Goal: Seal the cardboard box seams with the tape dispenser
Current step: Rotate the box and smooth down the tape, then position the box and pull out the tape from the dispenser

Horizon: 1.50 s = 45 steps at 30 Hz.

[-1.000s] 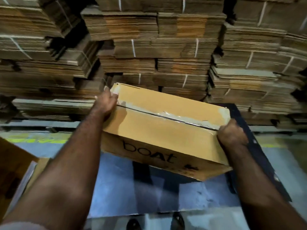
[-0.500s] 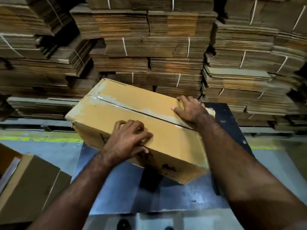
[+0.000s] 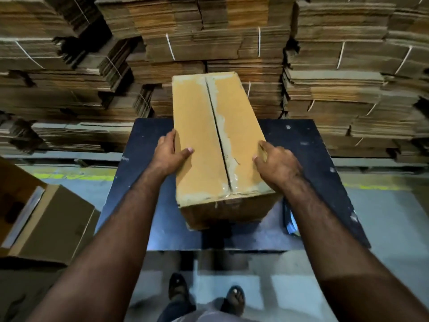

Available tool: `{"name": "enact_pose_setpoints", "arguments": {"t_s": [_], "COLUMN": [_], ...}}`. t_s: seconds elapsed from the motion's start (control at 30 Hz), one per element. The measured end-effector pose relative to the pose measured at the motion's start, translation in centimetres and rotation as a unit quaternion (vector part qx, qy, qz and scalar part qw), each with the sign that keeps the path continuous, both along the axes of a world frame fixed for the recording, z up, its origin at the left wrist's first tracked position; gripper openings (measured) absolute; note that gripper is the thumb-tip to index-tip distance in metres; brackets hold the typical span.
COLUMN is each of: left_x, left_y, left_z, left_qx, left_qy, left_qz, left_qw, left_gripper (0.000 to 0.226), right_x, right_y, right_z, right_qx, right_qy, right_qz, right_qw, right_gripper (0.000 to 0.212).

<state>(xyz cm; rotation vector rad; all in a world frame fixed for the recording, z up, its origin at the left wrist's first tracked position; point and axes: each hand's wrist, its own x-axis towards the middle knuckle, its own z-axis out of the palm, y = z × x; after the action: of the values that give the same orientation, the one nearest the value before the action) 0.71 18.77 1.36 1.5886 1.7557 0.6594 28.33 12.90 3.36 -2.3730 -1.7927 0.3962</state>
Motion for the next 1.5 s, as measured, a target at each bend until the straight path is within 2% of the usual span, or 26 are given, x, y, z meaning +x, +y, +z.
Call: {"name": "enact_pose_setpoints", "arguments": {"t_s": [0.07, 0.23, 0.3, 0.43, 0.57, 0.63, 0.7, 0.73, 0.8, 0.9, 1.03, 1.13, 1.2, 1.3, 1.43, 1.5], "left_x": [0.4, 3.5, 4.2, 5.0, 4.3, 4.5, 5.4, 5.9, 6.6, 6.7, 6.8, 6.5, 6.4, 6.4, 6.2, 5.7], "left_y": [-0.1, -5.4, -7.7, -7.7, -6.0, -6.5, -8.1, -9.1, -10.8, -11.1, -10.8, -10.8, -10.7, -10.4, -10.6, -10.9], "left_z": [0.1, 0.3, -0.2, -0.5, -0.2, 0.0, -0.1, -0.5, -2.1, -3.2, -3.4, -3.4, -3.5, -3.5, -3.1, -2.6], "left_qx": [-0.002, 0.084, 0.072, 0.045, 0.056, 0.117, 0.175, 0.202, 0.240, 0.244, 0.272, 0.275, 0.282, 0.279, 0.241, 0.229], "left_qy": [0.030, 0.155, 0.188, 0.253, 0.292, 0.288, 0.269, 0.284, 0.342, 0.392, 0.409, 0.428, 0.427, 0.421, 0.412, 0.355], "left_qz": [-0.018, -0.038, -0.016, 0.001, -0.012, -0.052, -0.159, -0.216, -0.280, -0.261, -0.268, -0.281, -0.283, -0.288, -0.311, -0.319], "left_qw": [0.999, 0.984, 0.979, 0.966, 0.955, 0.949, 0.934, 0.912, 0.864, 0.848, 0.829, 0.814, 0.811, 0.813, 0.821, 0.848], "left_gripper": [0.079, 0.071, 0.072, 0.078, 0.076, 0.079, 0.078, 0.074, 0.068, 0.063, 0.065, 0.069, 0.069, 0.069, 0.070, 0.074], "right_x": [0.0, 0.4, -0.2, -1.4, -1.1, 0.8, 3.6, 5.1, 7.4, 8.6, 8.7, 8.8, 9.0, 10.1, 10.4, 9.0], "right_y": [-1.7, -4.6, -5.5, -5.3, -3.2, -3.8, -5.5, -6.6, -8.6, -10.0, -9.2, -8.4, -8.1, -7.7, -8.0, -8.9], "right_z": [-0.7, -3.1, -3.9, -4.8, -4.3, -4.6, -6.5, -7.9, -11.3, -15.2, -18.1, -19.0, -18.2, -15.2, -6.1, -0.4], "right_qx": [0.019, 0.003, 0.022, 0.081, 0.051, 0.126, 0.188, 0.174, 0.069, -0.068, -0.086, -0.063, -0.039, 0.056, 0.187, 0.222], "right_qy": [0.024, 0.151, 0.191, 0.192, 0.234, 0.256, 0.233, 0.201, 0.121, 0.063, 0.064, 0.068, 0.101, 0.275, 0.528, 0.582], "right_qz": [0.001, 0.010, 0.010, -0.019, -0.004, -0.048, -0.136, -0.173, -0.207, -0.175, -0.183, -0.199, -0.217, -0.245, -0.209, -0.165], "right_qw": [1.000, 0.988, 0.981, 0.978, 0.971, 0.957, 0.944, 0.948, 0.968, 0.980, 0.977, 0.976, 0.970, 0.928, 0.801, 0.765], "right_gripper": [0.057, 0.077, 0.077, 0.074, 0.070, 0.061, 0.053, 0.050, 0.049, 0.057, 0.058, 0.056, 0.060, 0.057, 0.066, 0.064]}}
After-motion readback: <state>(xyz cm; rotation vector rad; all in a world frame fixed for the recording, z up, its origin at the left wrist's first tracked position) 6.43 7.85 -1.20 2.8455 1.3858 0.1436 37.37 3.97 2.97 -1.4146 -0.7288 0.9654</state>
